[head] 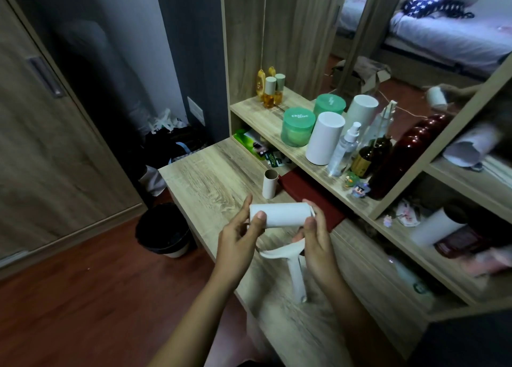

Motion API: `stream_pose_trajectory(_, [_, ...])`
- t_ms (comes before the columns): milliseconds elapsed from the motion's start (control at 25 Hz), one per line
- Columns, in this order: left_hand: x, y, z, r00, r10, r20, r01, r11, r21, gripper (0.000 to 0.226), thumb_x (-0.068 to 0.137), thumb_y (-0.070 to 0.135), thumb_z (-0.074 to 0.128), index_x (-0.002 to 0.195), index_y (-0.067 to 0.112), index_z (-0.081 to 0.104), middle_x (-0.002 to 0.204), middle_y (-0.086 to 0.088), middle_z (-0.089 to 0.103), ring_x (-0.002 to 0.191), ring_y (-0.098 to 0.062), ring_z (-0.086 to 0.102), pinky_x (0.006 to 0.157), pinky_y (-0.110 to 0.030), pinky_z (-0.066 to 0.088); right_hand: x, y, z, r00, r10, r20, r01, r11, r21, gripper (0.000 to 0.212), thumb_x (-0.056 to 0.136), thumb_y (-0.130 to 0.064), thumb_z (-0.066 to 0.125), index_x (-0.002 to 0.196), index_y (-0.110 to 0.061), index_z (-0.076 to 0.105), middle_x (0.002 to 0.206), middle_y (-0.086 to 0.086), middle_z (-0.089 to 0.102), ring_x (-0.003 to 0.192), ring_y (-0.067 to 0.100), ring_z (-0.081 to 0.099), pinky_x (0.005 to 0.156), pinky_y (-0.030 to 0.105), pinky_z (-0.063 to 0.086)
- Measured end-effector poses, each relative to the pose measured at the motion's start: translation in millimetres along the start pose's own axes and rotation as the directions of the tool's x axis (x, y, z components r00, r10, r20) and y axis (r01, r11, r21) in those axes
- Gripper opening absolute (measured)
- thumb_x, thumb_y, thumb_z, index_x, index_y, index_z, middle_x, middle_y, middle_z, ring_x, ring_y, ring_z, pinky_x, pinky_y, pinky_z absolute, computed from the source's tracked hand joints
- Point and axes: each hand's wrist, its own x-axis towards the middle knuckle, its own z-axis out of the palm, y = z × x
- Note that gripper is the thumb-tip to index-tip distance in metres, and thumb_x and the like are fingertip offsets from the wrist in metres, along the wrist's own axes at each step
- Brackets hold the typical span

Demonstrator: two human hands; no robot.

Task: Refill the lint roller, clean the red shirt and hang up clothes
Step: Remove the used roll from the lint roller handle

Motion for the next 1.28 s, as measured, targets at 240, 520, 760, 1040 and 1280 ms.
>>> stream_pose_trajectory(240, [3,7,1,0.991,-0.106,-0.079,0.093,0.983,-0.160,0.038,0.102,0.024,0.030,0.137,0.016,0.043,0.098,0.000,0.060,0.061,0.000,0.061,0.061,-0.014,0.051,-15,-37,9,0.969,-0.237,0.071,0.248,0.929,-0.276,0.047,0.092,-0.042,0.033,0.136,-0.027,0.036,0.097,-0.012,0.058,0.076,-0.001,0.058,0.065,0.011,0.045])
stream_pose_trajectory(520, [3,9,0,0.991,-0.119,-0.056,0.098,0.952,-0.289,0.048,0.093,0.031,0.044,0.138,0.012,0.041,0.117,-0.002,0.057,0.067,0.000,0.062,0.065,-0.015,0.052,-16,-46,5,0.968,-0.230,0.098,0.247,0.942,-0.227,0.036,0.095,-0.038,0.029,0.130,-0.040,0.033,0.086,-0.025,0.056,0.079,-0.016,0.057,0.063,0.004,0.042])
stream_pose_trajectory(760, [4,13,-1,0.977,-0.214,-0.015,0.191,0.897,-0.400,0.042,0.098,0.023,0.043,0.138,0.009,0.041,0.105,0.000,0.058,0.076,-0.011,0.060,0.067,-0.015,0.054,-15,-42,7,0.973,-0.221,0.067,0.230,0.940,-0.250,0.039,0.092,-0.046,0.026,0.130,-0.048,0.035,0.072,-0.008,0.061,0.063,0.002,0.060,0.054,0.013,0.044])
stream_pose_trajectory(1040, [1,13,4,0.960,-0.272,-0.061,0.212,0.856,-0.471,0.023,0.098,0.023,0.045,0.114,0.011,0.056,0.097,-0.004,0.057,0.078,-0.011,0.058,0.064,-0.015,0.054,-21,-40,15,0.967,-0.253,0.012,0.252,0.955,-0.159,0.034,0.094,-0.032,0.028,0.122,-0.050,0.035,0.112,-0.006,0.061,0.064,0.000,0.059,0.058,0.010,0.044])
stream_pose_trajectory(1280, [-2,17,5,0.950,-0.291,-0.112,0.194,0.833,-0.518,0.015,0.099,0.022,0.044,0.101,0.021,0.058,0.097,-0.003,0.056,0.076,-0.014,0.056,0.062,-0.014,0.054,-23,-39,16,0.968,-0.250,0.021,0.250,0.955,-0.162,0.034,0.093,-0.030,0.028,0.119,-0.052,0.033,0.102,0.002,0.063,0.067,-0.004,0.059,0.058,0.006,0.041])
